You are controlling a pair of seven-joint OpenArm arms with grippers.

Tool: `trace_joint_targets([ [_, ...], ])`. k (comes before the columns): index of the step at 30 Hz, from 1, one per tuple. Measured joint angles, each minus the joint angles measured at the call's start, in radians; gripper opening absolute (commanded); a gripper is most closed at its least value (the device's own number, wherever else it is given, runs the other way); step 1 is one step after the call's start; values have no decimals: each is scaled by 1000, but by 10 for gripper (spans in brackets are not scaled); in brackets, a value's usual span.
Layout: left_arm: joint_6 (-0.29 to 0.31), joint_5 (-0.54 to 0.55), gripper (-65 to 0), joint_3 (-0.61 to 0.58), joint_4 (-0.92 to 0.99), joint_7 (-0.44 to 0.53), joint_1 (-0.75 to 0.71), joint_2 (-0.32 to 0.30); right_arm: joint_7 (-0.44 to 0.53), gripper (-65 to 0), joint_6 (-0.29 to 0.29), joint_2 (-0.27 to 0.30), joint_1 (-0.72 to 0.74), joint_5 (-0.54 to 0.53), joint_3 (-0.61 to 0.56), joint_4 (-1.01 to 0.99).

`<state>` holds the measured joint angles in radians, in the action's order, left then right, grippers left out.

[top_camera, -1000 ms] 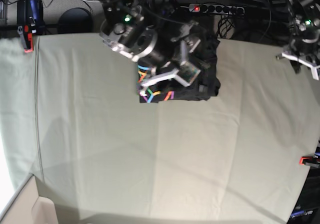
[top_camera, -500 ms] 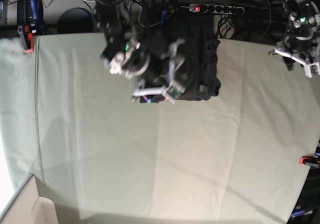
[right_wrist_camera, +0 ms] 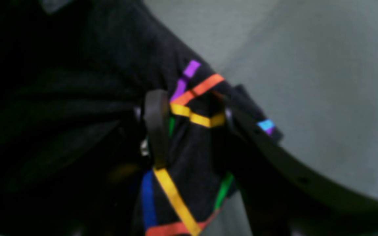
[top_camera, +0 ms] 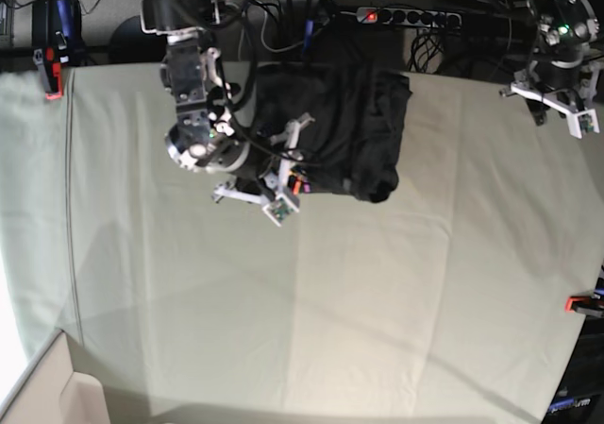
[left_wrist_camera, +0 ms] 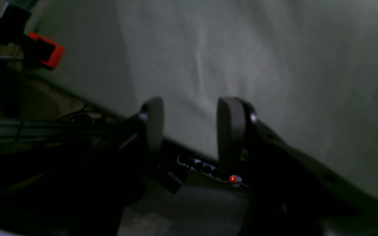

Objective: Layout the t-shirt on the table in an organized manner, then fold the t-shirt properly
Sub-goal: 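Release the folded end and raise the right gripper, then grasp the folded bundle's sides with both grippers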

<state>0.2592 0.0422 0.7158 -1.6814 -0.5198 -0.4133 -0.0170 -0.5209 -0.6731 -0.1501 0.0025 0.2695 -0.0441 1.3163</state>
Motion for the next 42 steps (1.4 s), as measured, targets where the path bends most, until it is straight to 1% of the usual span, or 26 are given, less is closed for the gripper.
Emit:
trace_joint_targets([
  [3,0,0,-388,-5,0,0,4,0,-11,-464,-3,-1,-13,8,0,38],
  [7,0,2,-387,-18,-5,-3,6,12,-13,-464,-3,0,-72,16,-6,187],
  [8,0,17,-387,-17,-10,-4,6,18,-21,-464,-2,1,-90,17,-19,230],
  [12,-1,174,-387,-19,-73,-14,-11,21,-13,-464,-2,0,-158,11,-95,363],
  [14,-7,257,-385,-19,-127,-44,-23,21,-10,-464,-3,-5,-200,8,-104,395],
  [15,-4,304,-373,-23,-159,-79,-31,21,-12,-464,-3,-3,-222,11,-105,408],
  [16,-6,335,-354,-38,-181,-105,-33,19,-16,-464,-3,0,-233,13,-105,413],
  [18,-12,396,-291,-82,-212,-164,-33,19,-17,-463,-3,0,-251,14,-100,426],
  [20,-10,443,-192,-158,-221,-220,-28,19,-14,-447,-3,0,-256,13,-96,429],
  [22,-6,452,-110,-251,-219,-260,-18,14,-14,-411,-3,0,-255,13,-93,432],
  [25,-2,458,-7,-343,-204,-254,-13,14,-8,-343,-3,0,-268,11,-86,437],
  [28,-5,457,0,-394,-140,-258,-10,14,-14,-309,-3,13,-281,14,-39,465],
  [32,-14,449,0,-411,11,-261,49,15,-14,-310,-3,17,-274,14,8,481],
  [35,-6,458,0,-413,99,-251,88,19,-14,-310,-3,29,-275,14,42,495],
  [36,-9,453,0,-412,122,-254,95,18,-14,-310,-3,32,-275,15,44,495],
  [37,3,461,0,-410,146,-239,107,17,-23,-310,-3,34,-276,15,45,494],
  [39,0,465,0,-416,181,-230,138,15,-16,-310,-3,43,-274,10,48,494],
  [42,0,465,0,-486,231,-201,182,-5,-23,-310,-3,56,-275,15,58,494],
])
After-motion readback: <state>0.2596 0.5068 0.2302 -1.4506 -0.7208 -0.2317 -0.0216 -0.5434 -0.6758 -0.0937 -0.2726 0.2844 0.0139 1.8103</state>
